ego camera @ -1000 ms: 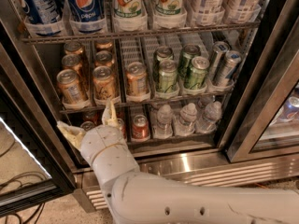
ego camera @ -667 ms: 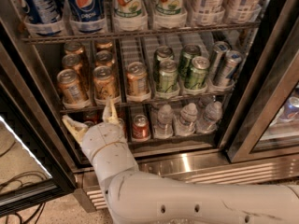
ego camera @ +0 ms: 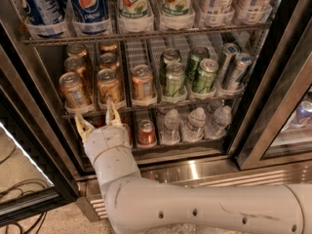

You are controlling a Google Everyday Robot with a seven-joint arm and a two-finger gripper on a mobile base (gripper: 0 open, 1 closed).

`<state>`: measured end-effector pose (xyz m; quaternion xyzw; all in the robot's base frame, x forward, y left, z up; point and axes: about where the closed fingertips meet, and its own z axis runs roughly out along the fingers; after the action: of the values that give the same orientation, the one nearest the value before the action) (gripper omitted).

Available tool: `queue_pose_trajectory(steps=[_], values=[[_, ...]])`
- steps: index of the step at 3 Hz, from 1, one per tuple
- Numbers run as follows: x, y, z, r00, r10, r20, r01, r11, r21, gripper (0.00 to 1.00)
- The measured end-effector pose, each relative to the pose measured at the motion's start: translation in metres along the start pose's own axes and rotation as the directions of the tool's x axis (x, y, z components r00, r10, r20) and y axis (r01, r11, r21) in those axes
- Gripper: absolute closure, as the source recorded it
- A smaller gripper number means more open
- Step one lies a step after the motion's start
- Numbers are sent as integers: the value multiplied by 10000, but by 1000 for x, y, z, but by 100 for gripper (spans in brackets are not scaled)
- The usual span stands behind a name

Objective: Pick orange can from middle shelf of fridge

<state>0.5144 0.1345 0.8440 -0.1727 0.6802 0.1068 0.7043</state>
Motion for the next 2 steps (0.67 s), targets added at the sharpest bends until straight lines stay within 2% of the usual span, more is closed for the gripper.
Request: queue_pose_trajectory(steps=[2], values=[[8, -9, 10, 9999, -83, -72, 89, 9958, 909, 36]])
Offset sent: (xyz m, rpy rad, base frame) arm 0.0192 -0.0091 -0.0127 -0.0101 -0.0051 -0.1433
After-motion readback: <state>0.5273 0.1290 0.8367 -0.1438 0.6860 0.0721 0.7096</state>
